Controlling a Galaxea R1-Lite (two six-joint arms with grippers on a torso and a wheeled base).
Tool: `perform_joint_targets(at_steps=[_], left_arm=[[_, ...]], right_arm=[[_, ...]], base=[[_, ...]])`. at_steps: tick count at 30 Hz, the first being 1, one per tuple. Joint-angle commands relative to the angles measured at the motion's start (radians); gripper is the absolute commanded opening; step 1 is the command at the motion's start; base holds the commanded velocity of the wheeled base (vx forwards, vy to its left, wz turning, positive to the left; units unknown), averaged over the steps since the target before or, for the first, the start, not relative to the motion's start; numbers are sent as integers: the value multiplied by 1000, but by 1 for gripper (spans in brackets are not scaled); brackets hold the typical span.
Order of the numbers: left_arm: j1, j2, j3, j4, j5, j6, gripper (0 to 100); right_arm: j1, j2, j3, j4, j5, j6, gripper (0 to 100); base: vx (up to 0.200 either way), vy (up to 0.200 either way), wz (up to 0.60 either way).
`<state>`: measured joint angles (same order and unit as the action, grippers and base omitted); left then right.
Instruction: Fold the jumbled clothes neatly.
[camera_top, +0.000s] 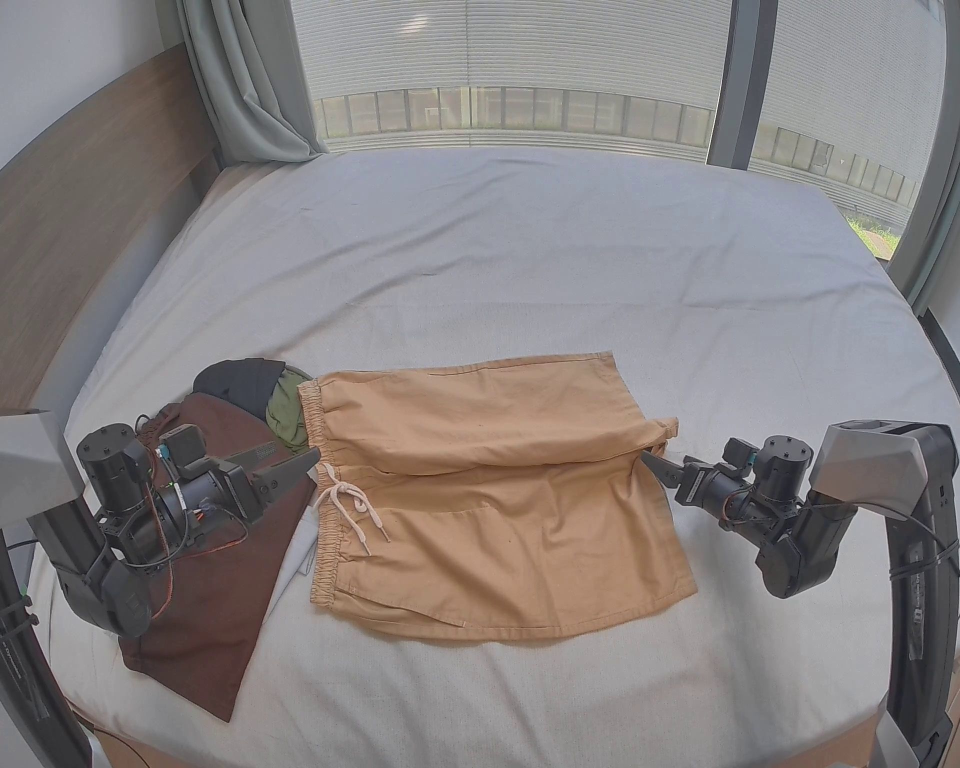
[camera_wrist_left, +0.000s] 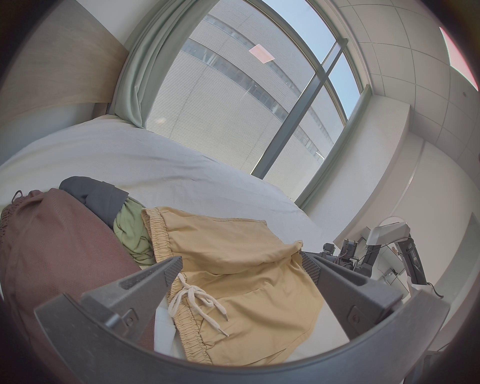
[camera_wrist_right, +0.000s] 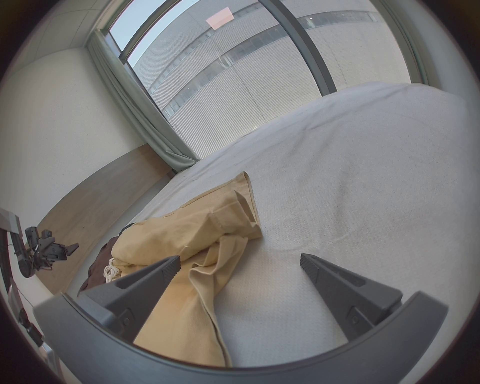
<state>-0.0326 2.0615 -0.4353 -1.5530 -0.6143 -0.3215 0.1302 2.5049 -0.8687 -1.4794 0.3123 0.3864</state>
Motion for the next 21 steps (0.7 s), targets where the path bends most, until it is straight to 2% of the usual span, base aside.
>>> perform_joint_targets(at_steps=[1, 6, 13, 20, 21], left_arm=[[6, 0, -8, -1, -19, 2, 100], [8, -1, -16, -1, -32, 5, 100], [13, -11, -16, -1, -76, 9, 100], [25, -44, 4, -1, -119, 7, 100], [25, -57, 24, -1, -137, 7, 100]], right_arm=[[-4, -49, 60, -36, 1, -23, 100], [6, -118, 155, -61, 4, -23, 100], [43, -256, 312, -61, 40, -27, 100], [65, -368, 419, -61, 103, -29, 100], [71, -394, 459, -61, 133, -30, 100]], base=[[0, 0, 0], [0, 0, 0], [0, 0, 0], [0, 0, 0], [0, 0, 0]])
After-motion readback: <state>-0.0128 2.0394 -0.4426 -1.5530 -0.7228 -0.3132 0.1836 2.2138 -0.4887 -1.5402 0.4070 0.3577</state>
